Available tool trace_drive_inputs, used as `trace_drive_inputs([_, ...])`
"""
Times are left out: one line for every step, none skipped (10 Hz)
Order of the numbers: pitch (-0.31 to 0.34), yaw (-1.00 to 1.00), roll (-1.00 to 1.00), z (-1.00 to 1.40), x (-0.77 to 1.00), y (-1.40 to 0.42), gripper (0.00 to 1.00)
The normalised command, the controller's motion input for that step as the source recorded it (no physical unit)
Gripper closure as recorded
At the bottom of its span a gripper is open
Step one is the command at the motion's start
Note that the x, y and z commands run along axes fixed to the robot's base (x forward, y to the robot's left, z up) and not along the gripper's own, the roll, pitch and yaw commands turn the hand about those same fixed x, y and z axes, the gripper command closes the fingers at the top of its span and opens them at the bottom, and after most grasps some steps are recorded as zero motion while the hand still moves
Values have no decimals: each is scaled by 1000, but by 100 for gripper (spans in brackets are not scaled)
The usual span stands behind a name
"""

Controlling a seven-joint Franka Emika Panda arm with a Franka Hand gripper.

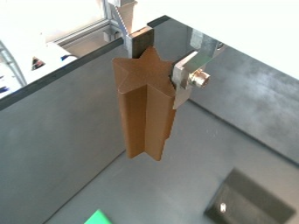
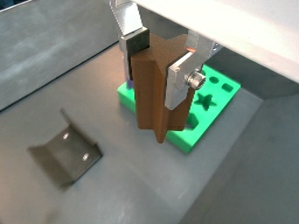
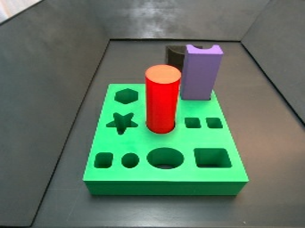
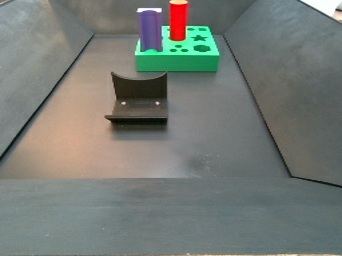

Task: Pick up the star object. Move up. Move to above the board. Insert the star object.
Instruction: Move to above the board, then insert the star object.

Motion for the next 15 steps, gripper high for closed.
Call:
trace_drive_inputs([106,34,6,122,361,-1000,100])
trace_drive_inputs([115,22,-5,128,369,-1000,100])
trace_drive_inputs([126,14,3,131,381,-1000,100])
trace_drive_inputs([127,6,-14,133,391,-1000,100])
trace_drive_inputs([138,4,8,141,412,-1000,100])
trace_drive_inputs([144,16,8,148,427,-1000,100])
trace_drive_inputs([143,12,15,119,367,-762,100])
trace_drive_inputs([132,15,29,87,269,-515,100])
trace_drive_inputs([110,12,47,53,152,-242,100])
trace_drive_inputs([88,4,44,44,117,-168,100])
trace_drive_inputs([0,0,-9,0,0,0,100])
trace_drive_inputs([0,-6,0,0,-9,3,100])
trace_drive_inputs([0,-74,-7,-29,-29,63,100])
trace_drive_inputs([0,-160,-50,0,0,97,100])
trace_drive_inputs([-7,-117,-9,0,-97,114,100])
